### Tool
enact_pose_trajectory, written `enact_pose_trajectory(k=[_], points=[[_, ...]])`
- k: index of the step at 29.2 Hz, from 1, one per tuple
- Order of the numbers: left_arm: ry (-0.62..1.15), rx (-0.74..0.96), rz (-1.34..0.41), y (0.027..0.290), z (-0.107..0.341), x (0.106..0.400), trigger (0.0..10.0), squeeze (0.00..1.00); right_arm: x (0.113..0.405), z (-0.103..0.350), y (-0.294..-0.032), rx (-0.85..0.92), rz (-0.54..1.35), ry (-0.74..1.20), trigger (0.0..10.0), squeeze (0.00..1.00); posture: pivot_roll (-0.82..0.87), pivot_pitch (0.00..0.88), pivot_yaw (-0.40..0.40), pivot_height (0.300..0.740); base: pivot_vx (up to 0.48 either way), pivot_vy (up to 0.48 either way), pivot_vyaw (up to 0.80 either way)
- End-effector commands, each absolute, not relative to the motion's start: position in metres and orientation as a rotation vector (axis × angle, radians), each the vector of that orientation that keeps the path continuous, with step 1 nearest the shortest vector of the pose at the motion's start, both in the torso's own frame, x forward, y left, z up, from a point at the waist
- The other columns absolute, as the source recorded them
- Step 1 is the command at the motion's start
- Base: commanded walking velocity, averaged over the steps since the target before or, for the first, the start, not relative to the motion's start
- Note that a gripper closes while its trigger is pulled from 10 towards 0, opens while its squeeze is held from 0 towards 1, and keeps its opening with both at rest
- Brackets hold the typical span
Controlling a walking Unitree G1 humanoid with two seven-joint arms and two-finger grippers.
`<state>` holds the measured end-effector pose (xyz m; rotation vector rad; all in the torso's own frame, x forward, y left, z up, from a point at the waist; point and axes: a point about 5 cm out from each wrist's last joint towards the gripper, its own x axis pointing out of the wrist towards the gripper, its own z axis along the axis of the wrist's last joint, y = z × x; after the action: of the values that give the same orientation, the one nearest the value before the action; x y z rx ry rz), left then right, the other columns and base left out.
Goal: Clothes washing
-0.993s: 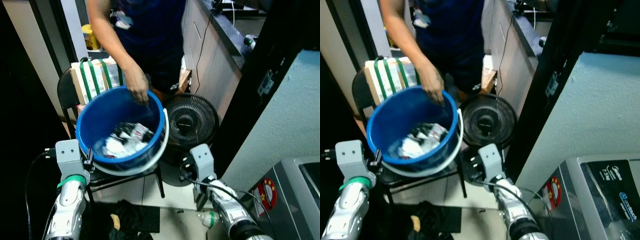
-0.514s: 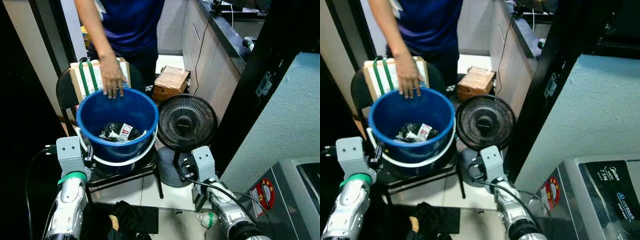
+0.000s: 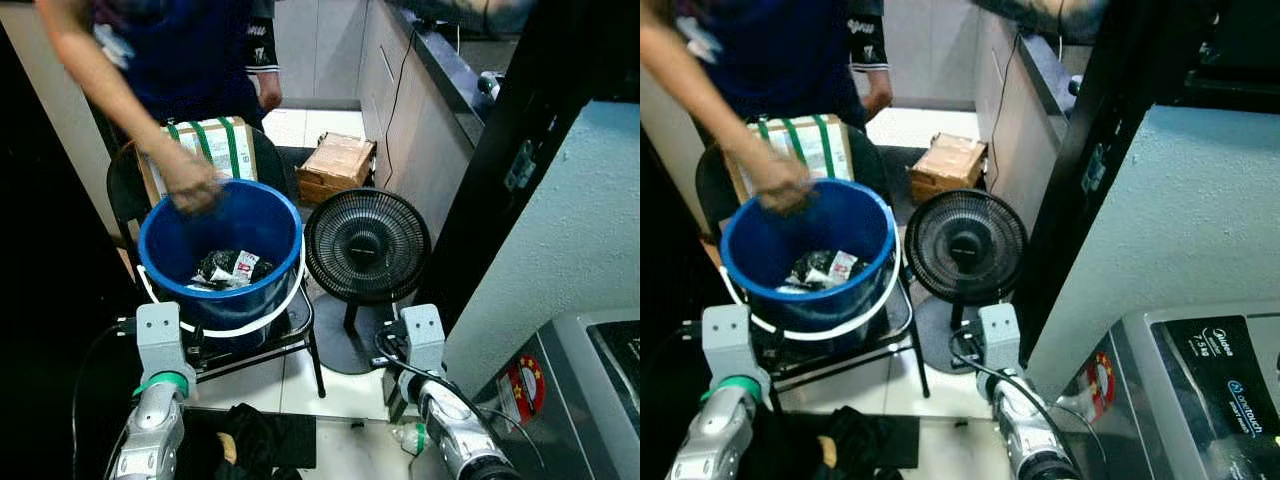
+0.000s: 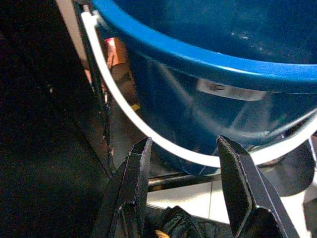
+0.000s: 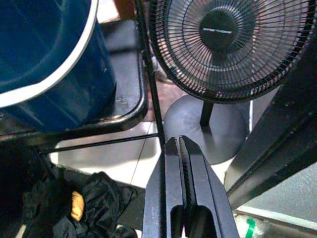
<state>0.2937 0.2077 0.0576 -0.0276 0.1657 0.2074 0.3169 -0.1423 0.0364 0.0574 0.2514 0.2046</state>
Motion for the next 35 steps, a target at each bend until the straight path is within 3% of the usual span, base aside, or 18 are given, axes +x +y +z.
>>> enact_pose_trajectory(k=[1,11,19,22,35], points=[[0.200,-0.009,0.224,0.214,0.052,0.290,10.0,0.00,0.319,0.040,-0.141,0.108,0.189,0.233,10.0,0.00,0.15,0.000,-0.012,0.740,0.000,0.000,0.00],[0.180,-0.035,0.258,0.225,0.057,0.283,10.0,0.00,0.326,0.045,-0.139,0.225,0.192,0.235,10.0,0.00,0.18,0.010,-0.030,0.740,0.000,0.000,0.00],[0.125,0.163,0.143,0.217,0.062,0.289,10.0,0.00,0.322,0.045,-0.142,0.024,0.234,0.198,10.0,0.00,0.18,0.000,-0.012,0.740,0.000,0.000,0.00],[0.011,0.215,0.133,0.213,0.074,0.290,10.0,0.00,0.320,0.050,-0.147,-0.055,0.196,0.113,10.0,0.00,0.15,0.001,0.005,0.740,0.000,0.000,0.00],[0.023,0.099,0.113,0.194,0.057,0.276,10.0,0.00,0.309,0.042,-0.155,0.053,0.121,0.111,10.0,0.00,0.14,0.007,-0.012,0.740,0.000,0.000,0.00]])
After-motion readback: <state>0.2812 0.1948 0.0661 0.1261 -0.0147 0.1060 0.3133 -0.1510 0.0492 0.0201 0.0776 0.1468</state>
